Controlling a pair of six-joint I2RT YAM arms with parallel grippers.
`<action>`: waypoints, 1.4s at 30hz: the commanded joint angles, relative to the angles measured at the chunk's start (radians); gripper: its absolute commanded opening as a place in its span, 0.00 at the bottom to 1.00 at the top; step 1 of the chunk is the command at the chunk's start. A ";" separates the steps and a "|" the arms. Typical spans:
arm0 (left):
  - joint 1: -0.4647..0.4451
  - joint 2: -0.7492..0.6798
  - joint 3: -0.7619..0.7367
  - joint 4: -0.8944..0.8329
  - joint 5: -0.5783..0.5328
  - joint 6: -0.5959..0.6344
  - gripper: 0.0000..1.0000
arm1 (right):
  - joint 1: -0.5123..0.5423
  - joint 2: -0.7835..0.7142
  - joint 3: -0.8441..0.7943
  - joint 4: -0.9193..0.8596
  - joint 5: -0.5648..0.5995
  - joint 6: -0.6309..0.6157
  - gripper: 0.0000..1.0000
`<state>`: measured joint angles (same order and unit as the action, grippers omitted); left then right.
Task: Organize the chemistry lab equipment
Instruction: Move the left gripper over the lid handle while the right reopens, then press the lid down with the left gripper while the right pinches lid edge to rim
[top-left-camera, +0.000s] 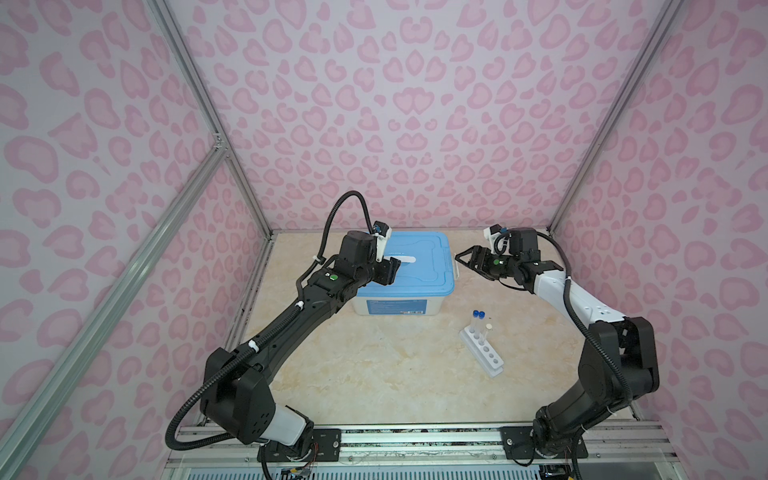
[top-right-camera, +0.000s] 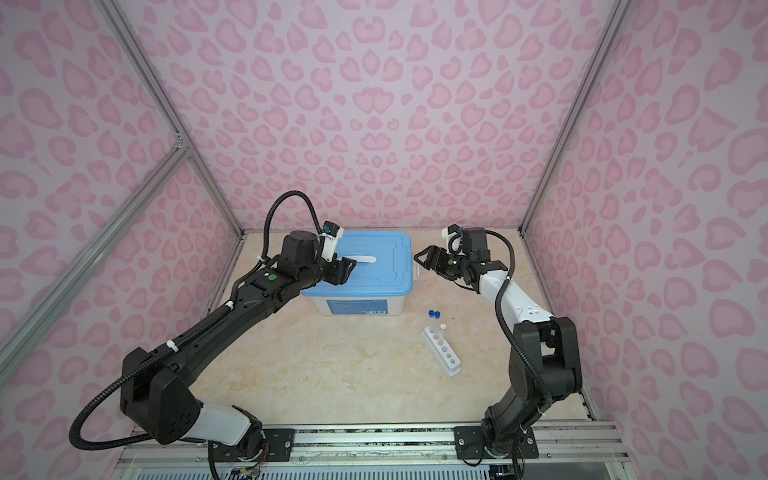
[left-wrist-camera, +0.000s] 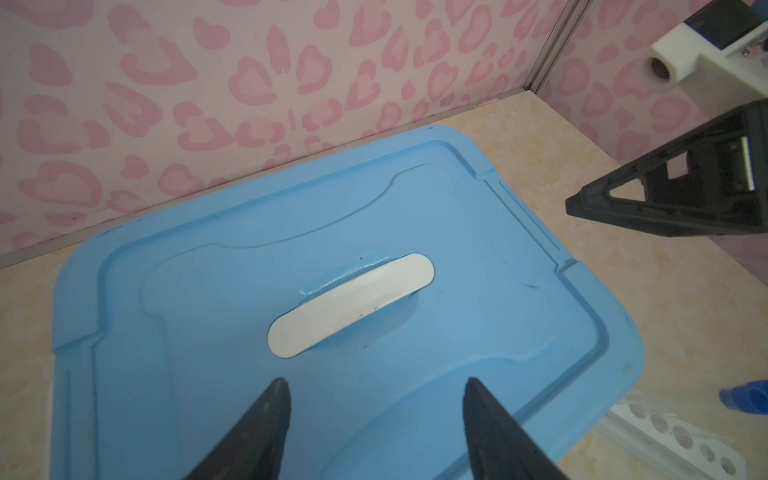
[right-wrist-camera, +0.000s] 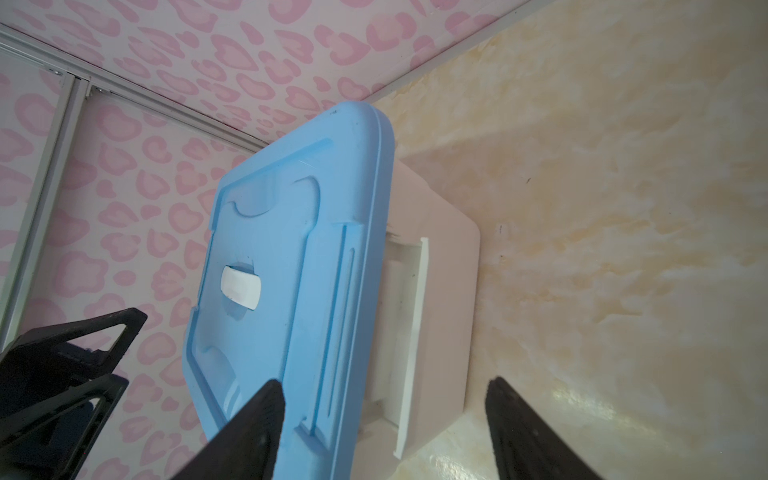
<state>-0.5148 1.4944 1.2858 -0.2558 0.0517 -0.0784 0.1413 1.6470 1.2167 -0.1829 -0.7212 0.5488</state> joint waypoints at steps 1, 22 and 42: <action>-0.012 0.024 0.026 0.044 -0.019 0.020 0.68 | 0.009 0.022 0.004 0.043 -0.019 -0.013 0.78; -0.067 0.128 0.099 0.034 -0.039 0.040 0.67 | 0.046 0.092 -0.013 0.163 -0.084 0.016 0.84; -0.071 0.165 0.092 0.040 -0.059 0.058 0.66 | 0.057 0.116 -0.040 0.189 -0.080 0.038 0.66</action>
<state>-0.5854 1.6501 1.3781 -0.2337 0.0078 -0.0338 0.1982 1.7576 1.1858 -0.0010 -0.8051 0.5846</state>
